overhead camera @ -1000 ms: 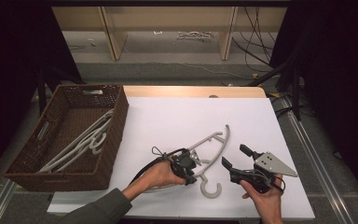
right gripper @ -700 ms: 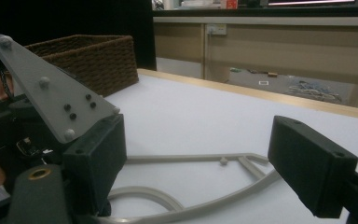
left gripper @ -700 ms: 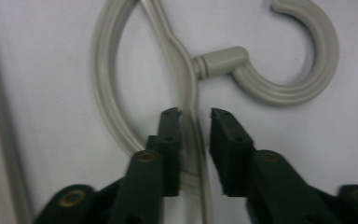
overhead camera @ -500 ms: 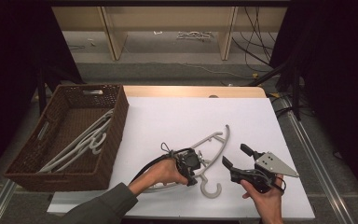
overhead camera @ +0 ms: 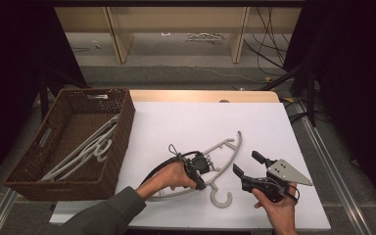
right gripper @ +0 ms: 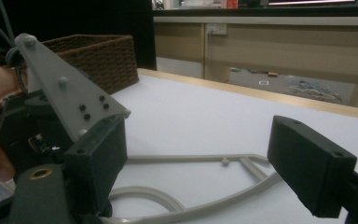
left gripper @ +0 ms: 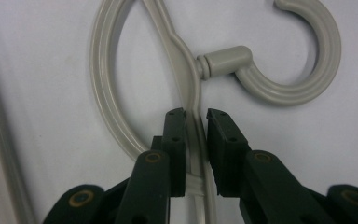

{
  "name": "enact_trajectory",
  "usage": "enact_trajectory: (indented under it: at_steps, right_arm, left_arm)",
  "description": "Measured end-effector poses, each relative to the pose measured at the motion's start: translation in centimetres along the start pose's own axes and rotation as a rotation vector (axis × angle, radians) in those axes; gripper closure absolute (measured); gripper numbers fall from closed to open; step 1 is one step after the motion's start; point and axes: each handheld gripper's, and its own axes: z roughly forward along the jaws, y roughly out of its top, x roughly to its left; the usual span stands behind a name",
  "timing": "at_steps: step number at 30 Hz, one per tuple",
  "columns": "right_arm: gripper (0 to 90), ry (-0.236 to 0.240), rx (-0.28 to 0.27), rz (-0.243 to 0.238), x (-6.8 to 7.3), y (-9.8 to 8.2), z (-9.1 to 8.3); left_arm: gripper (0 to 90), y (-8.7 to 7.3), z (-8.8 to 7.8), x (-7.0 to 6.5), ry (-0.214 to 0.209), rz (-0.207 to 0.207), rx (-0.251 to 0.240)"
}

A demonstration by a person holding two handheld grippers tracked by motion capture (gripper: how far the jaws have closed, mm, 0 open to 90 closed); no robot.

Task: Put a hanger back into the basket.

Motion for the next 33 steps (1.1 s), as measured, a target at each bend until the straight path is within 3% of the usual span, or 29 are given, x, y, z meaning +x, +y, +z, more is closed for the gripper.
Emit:
enact_trajectory:
  at_steps: [10, 12, 14, 16, 18, 19, 20, 21, 23, 24, 28, 30, 31, 33]
  right_arm:
    - [20.9, -0.006, -0.006, -0.009, 0.1, 0.0, 0.1]
    - [20.9, -0.003, 0.003, -0.002, 0.1, 0.0, 0.0]
    - [20.9, -0.004, 0.005, -0.004, 0.0, 0.0, 0.0]
    - [20.9, -0.005, -0.026, 0.004, -0.1, 0.0, 0.2]
    - [20.9, -0.013, 0.012, 0.005, -0.2, 0.0, -0.1]
    - [20.9, -0.005, -0.004, 0.008, -0.3, 0.0, 0.0]
    - [20.9, -0.009, -0.023, 0.006, -0.3, 0.0, 0.0]
    - [20.9, -0.012, -0.004, 0.009, -0.3, 0.1, -0.2]
    - [21.1, -0.029, -0.014, -0.001, -0.4, 0.1, -0.3]
    - [21.1, -0.020, -0.048, 0.004, -0.5, 0.0, 0.0]
    - [22.0, -0.049, -0.022, 0.004, -1.0, 0.1, -0.4]
    - [22.9, -0.073, 0.001, -0.029, -1.5, 0.0, -0.4]
    - [23.6, -0.065, 0.011, -0.035, -1.7, -0.2, -0.2]
    - [28.4, -0.059, 0.051, -0.066, -1.8, -0.3, 0.1]
  left_arm:
    - [81.7, -0.2, -0.1, 0.4, -0.008, -0.030, -0.019]
    - [82.6, -0.3, -0.1, 0.6, -0.019, -0.010, -0.026]
    - [82.7, -0.4, 0.0, 0.6, -0.037, -0.044, -0.055]
    - [82.7, -0.5, -0.1, 0.8, -0.038, -0.033, -0.054]
    - [82.7, -0.6, -0.5, 1.2, -0.041, -0.005, -0.037]
    - [82.7, -0.6, -0.6, 1.1, -0.048, -0.043, -0.072]
    - [82.7, -0.7, -0.9, 1.2, -0.052, -0.051, -0.086]
    - [82.7, -0.8, -1.3, 1.4, -0.050, -0.057, -0.105]
    - [82.7, -1.0, -1.9, 1.7, -0.060, -0.068, -0.124]
    - [82.8, -1.2, -2.3, 1.7, -0.058, -0.083, -0.148]
    - [82.8, -1.8, -3.2, 2.0, -0.066, -0.107, -0.171]
    - [82.7, -2.0, -3.6, 2.3, -0.063, -0.093, -0.167]
    - [82.7, -2.2, -3.7, 2.2, -0.067, -0.113, -0.176]
    - [82.7, -2.5, -3.9, 2.3, -0.068, -0.108, -0.179]
